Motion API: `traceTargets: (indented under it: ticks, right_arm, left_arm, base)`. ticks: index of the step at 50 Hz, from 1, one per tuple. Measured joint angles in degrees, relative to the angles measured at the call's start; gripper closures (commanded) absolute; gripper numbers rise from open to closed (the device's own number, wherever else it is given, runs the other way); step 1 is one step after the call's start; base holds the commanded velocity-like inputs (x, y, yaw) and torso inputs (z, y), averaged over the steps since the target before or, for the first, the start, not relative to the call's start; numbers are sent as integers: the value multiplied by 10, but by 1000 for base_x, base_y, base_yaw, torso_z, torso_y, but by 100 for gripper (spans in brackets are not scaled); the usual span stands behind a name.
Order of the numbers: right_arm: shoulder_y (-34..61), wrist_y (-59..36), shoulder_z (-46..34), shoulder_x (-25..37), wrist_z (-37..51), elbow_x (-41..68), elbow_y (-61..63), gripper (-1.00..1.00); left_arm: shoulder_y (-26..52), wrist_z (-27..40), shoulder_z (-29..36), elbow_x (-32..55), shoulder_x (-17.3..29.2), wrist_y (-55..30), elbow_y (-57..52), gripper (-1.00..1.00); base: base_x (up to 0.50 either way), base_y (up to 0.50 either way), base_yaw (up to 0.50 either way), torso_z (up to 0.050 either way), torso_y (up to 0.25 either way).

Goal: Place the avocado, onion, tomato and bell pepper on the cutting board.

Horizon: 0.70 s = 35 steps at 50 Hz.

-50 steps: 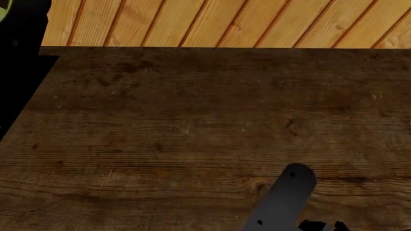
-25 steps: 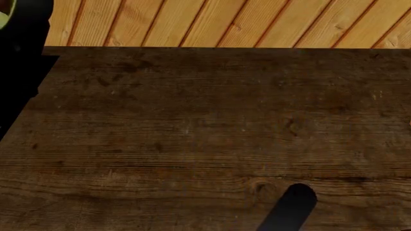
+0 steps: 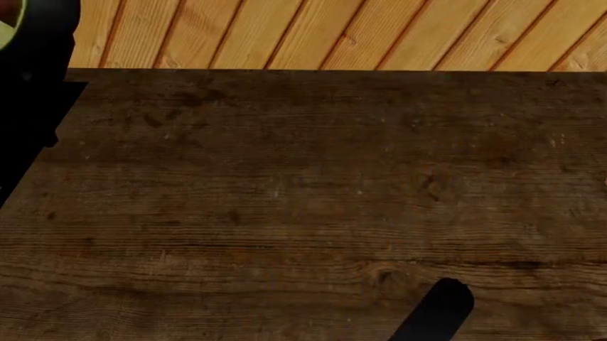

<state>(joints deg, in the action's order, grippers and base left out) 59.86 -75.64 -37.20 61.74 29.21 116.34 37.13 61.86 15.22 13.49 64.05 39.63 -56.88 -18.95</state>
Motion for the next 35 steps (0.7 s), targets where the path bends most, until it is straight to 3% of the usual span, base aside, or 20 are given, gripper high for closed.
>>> traceTargets:
  ticks: [20, 35]
  right_arm:
    - [83, 19, -19, 23, 95, 71, 4, 100]
    - [80, 111, 12, 72, 168, 66, 35, 100]
  left_arm:
    - [1, 0, 1, 4, -1, 3, 0, 100]
    - [0, -3, 3, 2, -2, 9, 2, 100]
  base:
    - [0, 0, 0, 0, 1]
    - [0, 0, 0, 1, 1]
